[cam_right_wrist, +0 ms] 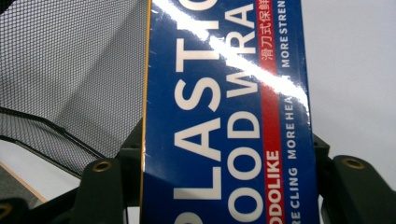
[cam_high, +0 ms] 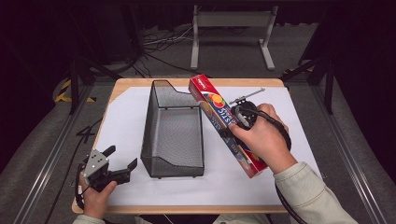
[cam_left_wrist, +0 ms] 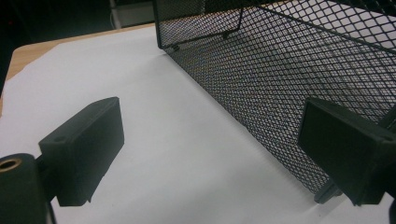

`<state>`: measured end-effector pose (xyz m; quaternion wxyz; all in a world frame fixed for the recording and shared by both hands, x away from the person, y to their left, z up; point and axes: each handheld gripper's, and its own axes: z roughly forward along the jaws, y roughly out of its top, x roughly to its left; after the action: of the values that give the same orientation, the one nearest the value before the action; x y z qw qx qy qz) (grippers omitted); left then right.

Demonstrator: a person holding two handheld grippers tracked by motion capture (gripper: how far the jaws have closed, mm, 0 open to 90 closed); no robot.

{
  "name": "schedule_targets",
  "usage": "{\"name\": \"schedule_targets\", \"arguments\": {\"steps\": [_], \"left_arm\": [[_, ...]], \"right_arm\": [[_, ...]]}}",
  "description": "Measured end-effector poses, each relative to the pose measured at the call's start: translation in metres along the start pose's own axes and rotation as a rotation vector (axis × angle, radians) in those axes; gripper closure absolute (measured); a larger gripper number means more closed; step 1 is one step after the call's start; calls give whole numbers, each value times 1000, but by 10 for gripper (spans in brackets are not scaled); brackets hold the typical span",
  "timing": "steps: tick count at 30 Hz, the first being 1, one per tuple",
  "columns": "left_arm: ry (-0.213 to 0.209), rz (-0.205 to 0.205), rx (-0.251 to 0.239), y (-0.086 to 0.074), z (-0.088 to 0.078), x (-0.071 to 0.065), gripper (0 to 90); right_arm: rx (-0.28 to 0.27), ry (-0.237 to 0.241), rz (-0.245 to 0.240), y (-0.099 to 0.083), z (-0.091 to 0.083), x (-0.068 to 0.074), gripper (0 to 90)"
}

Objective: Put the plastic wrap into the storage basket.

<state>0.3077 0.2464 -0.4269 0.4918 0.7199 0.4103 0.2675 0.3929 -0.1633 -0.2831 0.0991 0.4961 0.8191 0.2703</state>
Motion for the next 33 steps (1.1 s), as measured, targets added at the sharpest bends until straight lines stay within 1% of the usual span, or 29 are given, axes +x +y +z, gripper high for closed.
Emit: {"name": "schedule_targets", "arguments": {"steps": [1,4,10,14,17,20,25,26,32,33], "left_arm": [[1,0,1,0,0,0,81],[2,0,0,0,0,0,81],[1,1,2,0,1,0,81],[4,12,5,0,1,-1,81],[3,15,1,0,1,-1,81],[4,15,2,0,0,-1,81],[4,16,1,0,1,-1,81],[4,16,2,0,1,-1,81],[3,15,1,0,0,-2,81],[3,15,0,0,0,-1,81]], "right_arm": [[-2,0,-11,3,1,4,398],[-1,1,-14,6,2,7,397],[-2,5,-27,15,8,20,398],[4,14,-27,19,13,28,397],[4,24,-37,22,18,35,397],[8,31,-34,25,20,38,398],[3,22,-39,30,25,45,397],[8,25,-34,31,25,47,397],[21,31,-36,36,34,55,397],[20,25,-34,36,36,56,396]]}}
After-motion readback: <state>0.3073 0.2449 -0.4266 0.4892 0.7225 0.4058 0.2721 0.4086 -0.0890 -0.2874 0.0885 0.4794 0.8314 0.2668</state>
